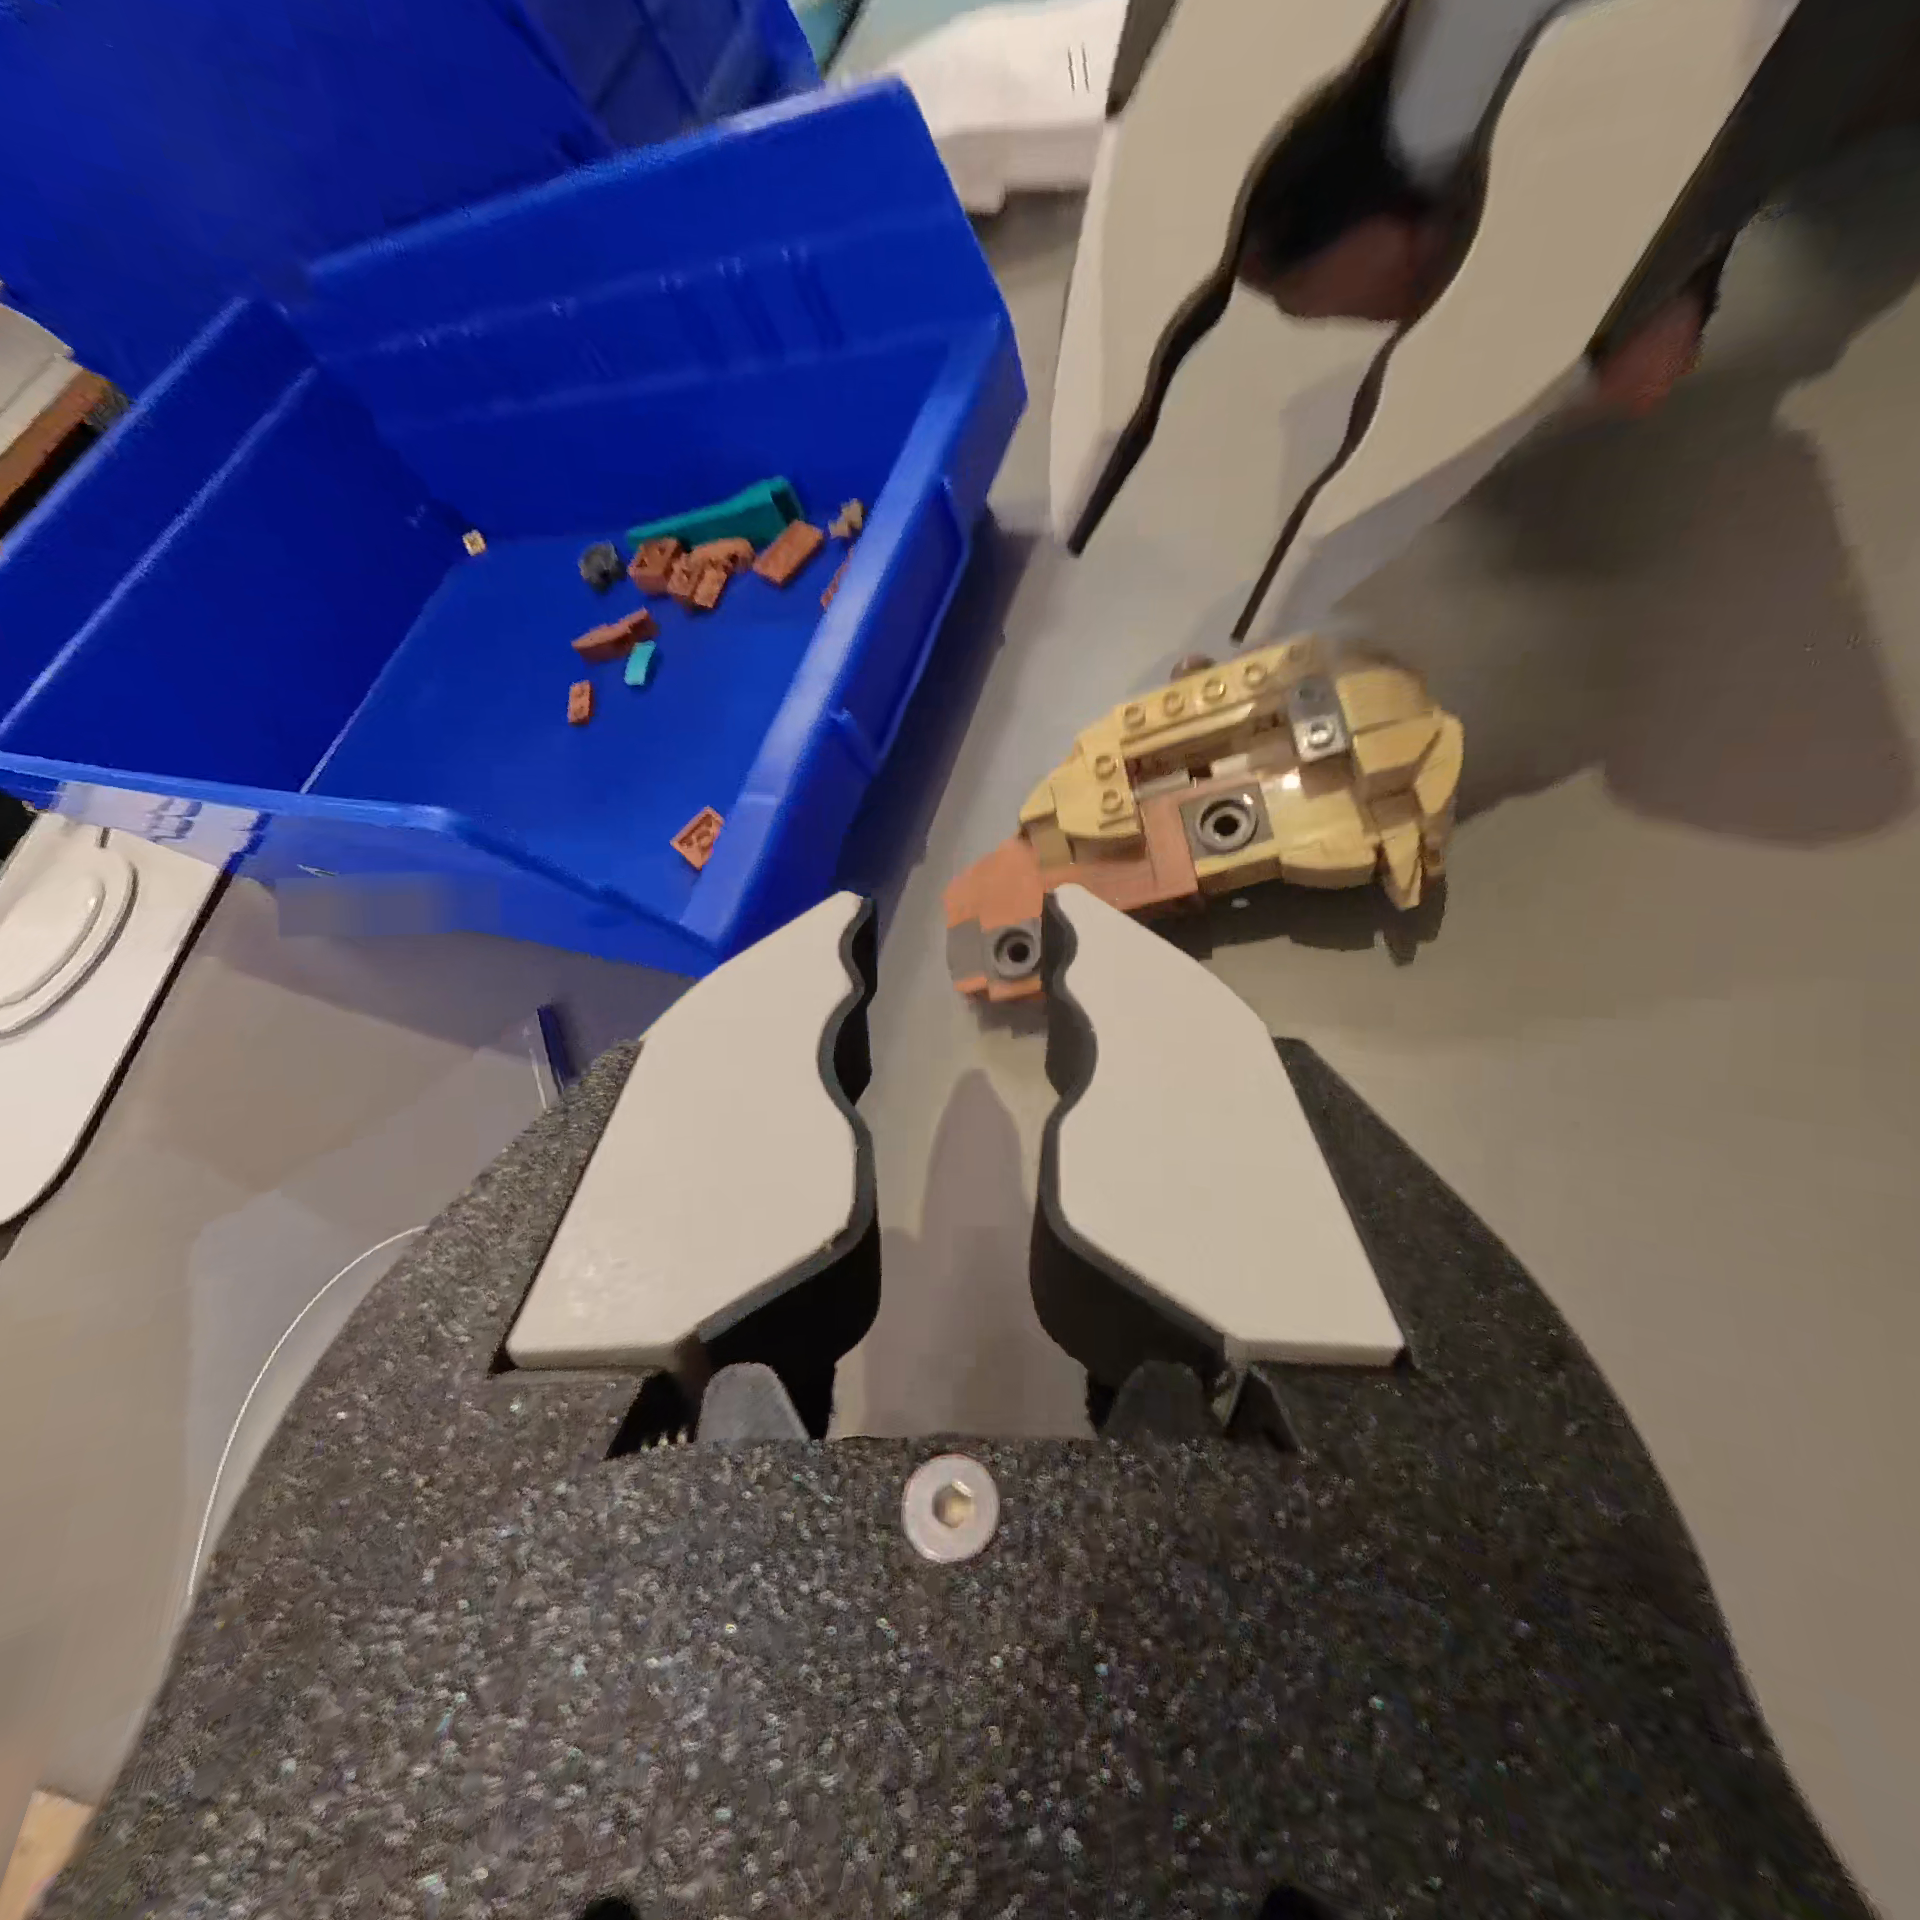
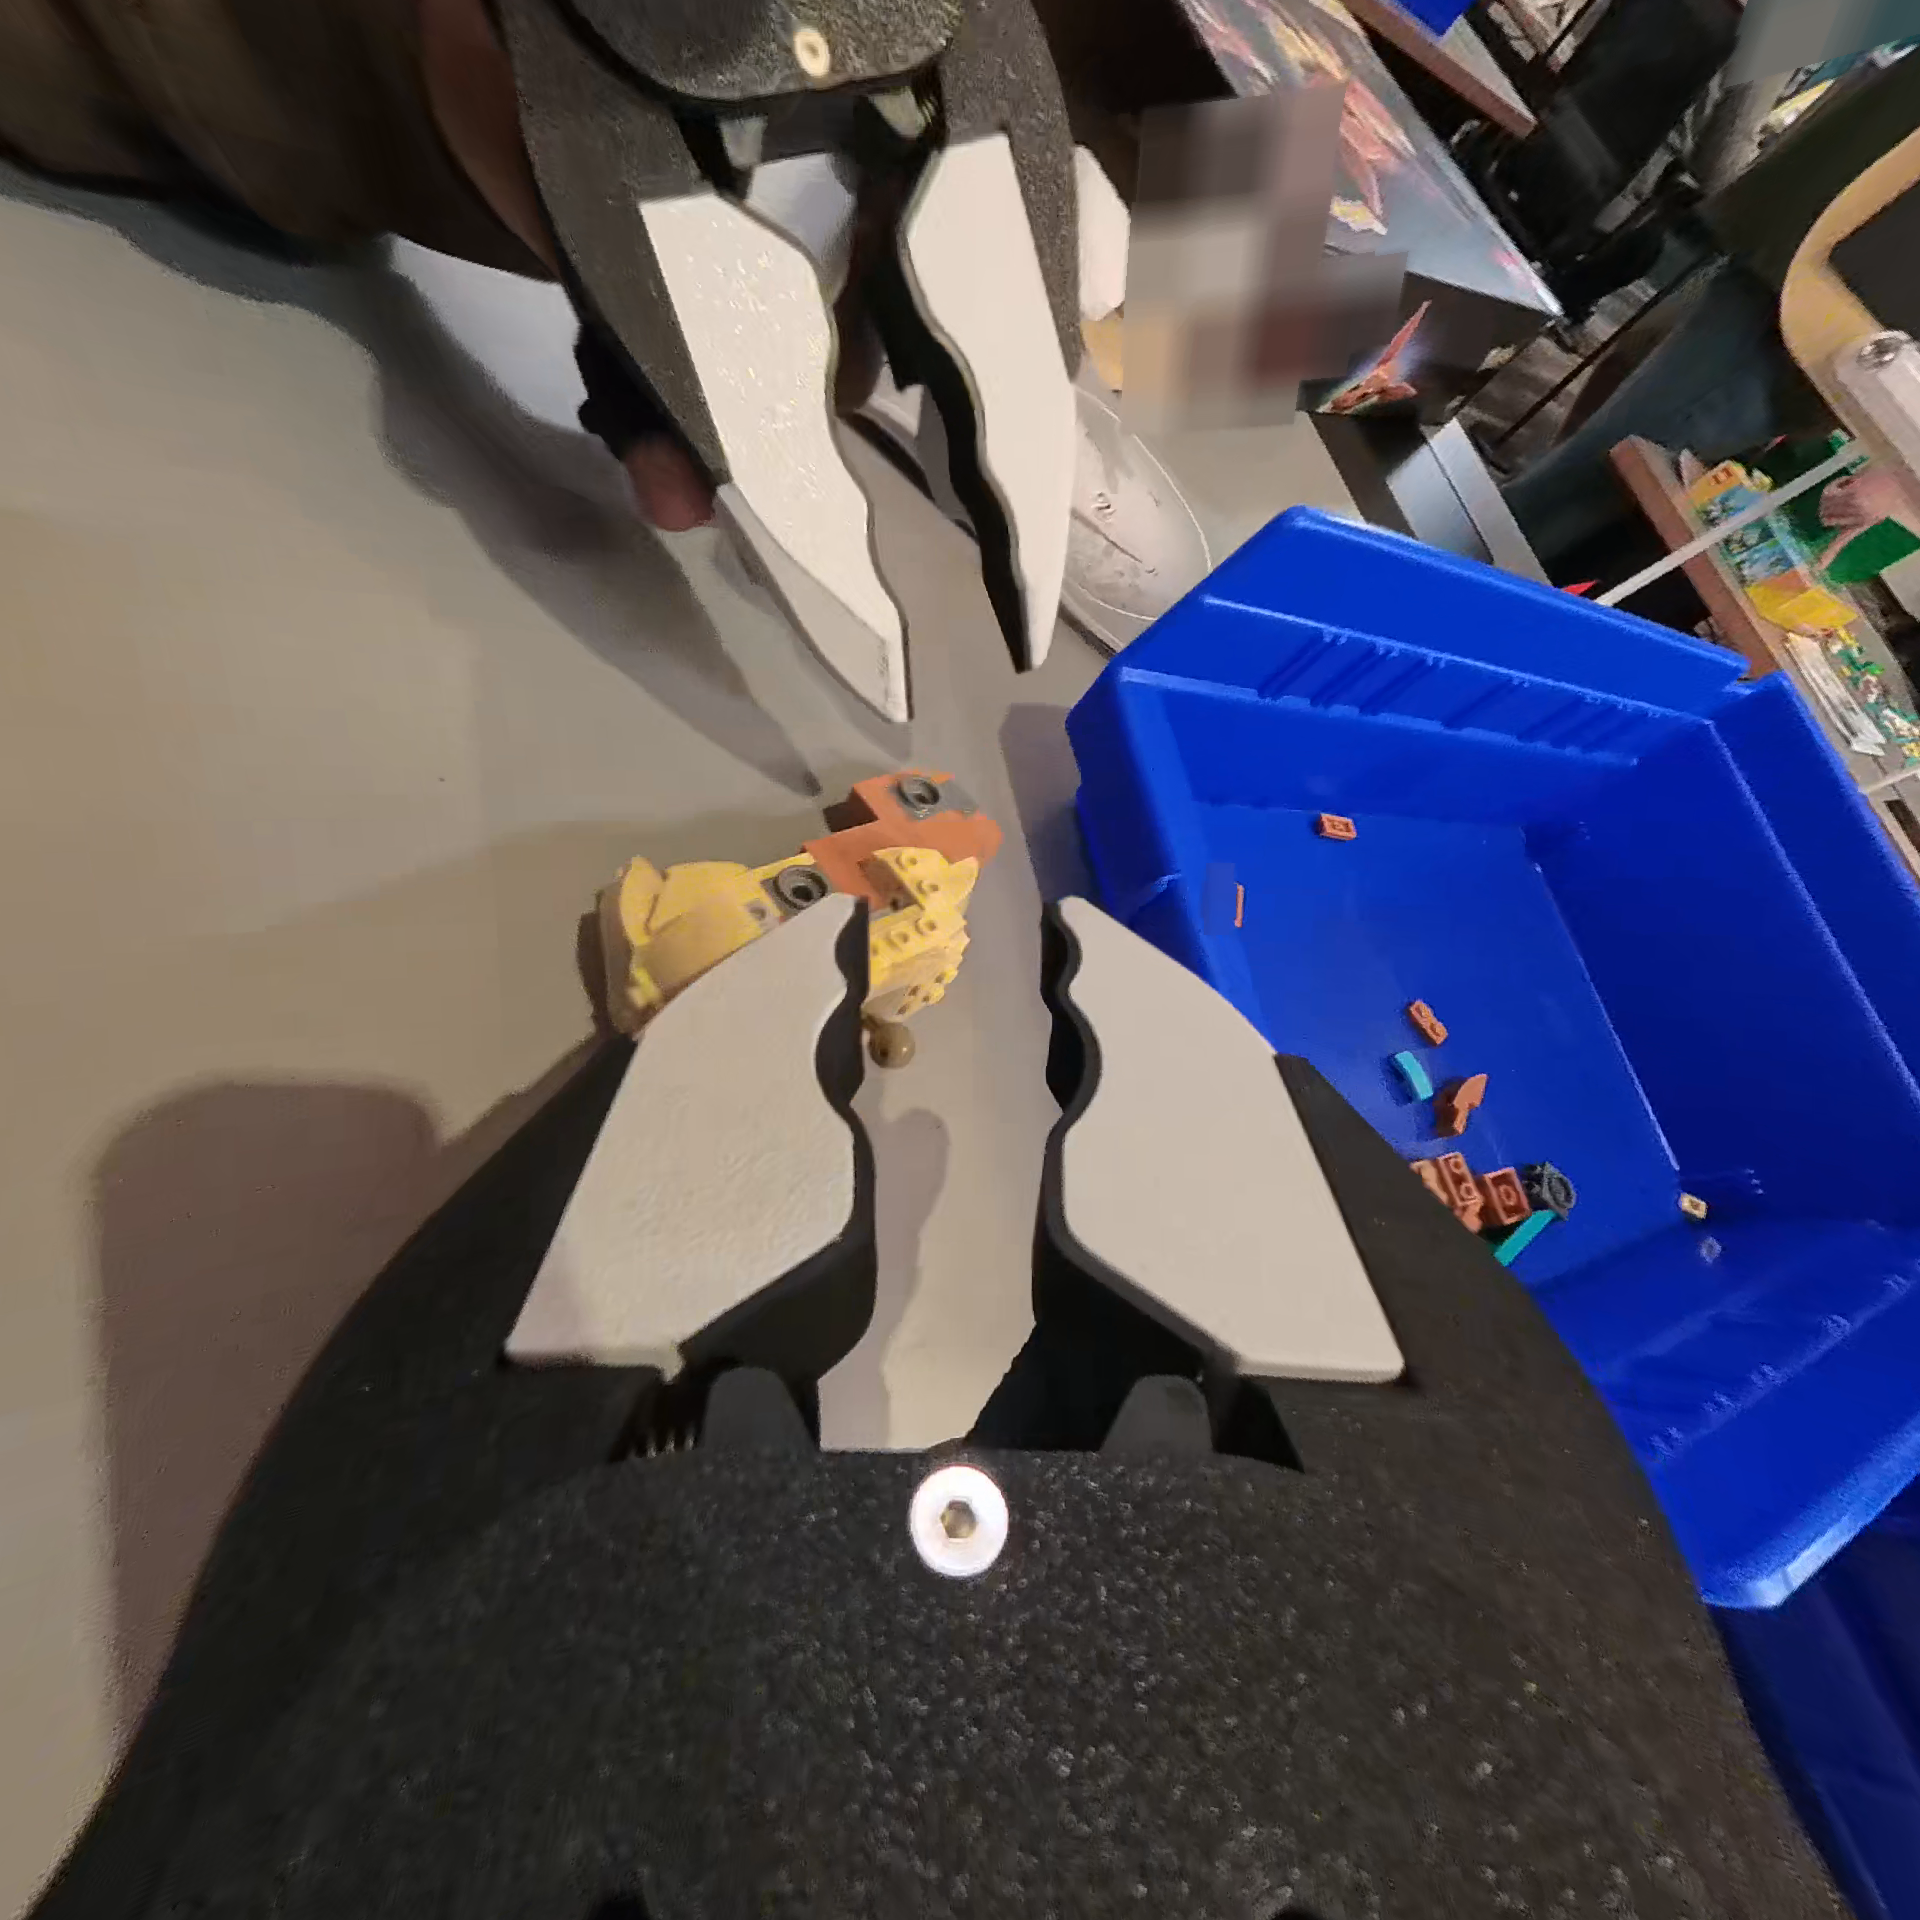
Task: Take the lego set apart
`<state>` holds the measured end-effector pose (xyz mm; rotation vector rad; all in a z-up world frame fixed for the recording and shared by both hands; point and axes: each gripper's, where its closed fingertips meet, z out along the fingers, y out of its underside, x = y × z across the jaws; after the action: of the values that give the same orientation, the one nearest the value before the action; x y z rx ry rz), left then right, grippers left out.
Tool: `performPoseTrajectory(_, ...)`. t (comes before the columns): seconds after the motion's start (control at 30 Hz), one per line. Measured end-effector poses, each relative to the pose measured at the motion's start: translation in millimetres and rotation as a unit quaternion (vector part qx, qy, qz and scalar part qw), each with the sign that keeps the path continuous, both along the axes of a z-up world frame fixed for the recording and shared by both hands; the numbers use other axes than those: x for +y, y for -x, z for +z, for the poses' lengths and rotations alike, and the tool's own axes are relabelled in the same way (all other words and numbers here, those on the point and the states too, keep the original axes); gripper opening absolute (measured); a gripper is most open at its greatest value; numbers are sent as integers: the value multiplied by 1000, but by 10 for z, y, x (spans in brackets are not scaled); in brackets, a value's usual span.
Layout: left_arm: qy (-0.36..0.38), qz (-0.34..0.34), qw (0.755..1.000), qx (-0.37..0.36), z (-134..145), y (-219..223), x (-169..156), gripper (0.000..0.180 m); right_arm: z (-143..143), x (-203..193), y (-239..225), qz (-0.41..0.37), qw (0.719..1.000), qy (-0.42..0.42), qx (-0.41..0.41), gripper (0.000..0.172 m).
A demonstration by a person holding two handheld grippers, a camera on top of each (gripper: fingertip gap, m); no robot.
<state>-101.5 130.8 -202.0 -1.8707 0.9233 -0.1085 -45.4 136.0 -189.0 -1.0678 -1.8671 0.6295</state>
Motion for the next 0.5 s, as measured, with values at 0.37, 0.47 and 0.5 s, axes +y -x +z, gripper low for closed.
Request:
performPoseTrajectory(0.37,59,-8,998,11,-188,-10,-59,30,-185,137,-118,6,999,-14,-29,25)
performPoseTrajectory(0.47,104,19,994,-25,-267,18,-46,30,-193,138,-125,6,999,-6,-32,24)
performPoseTrajectory(0.5,125,34,990,-53,-289,23,-32,29,-196,137,-130,6,999,-4,-33,23)
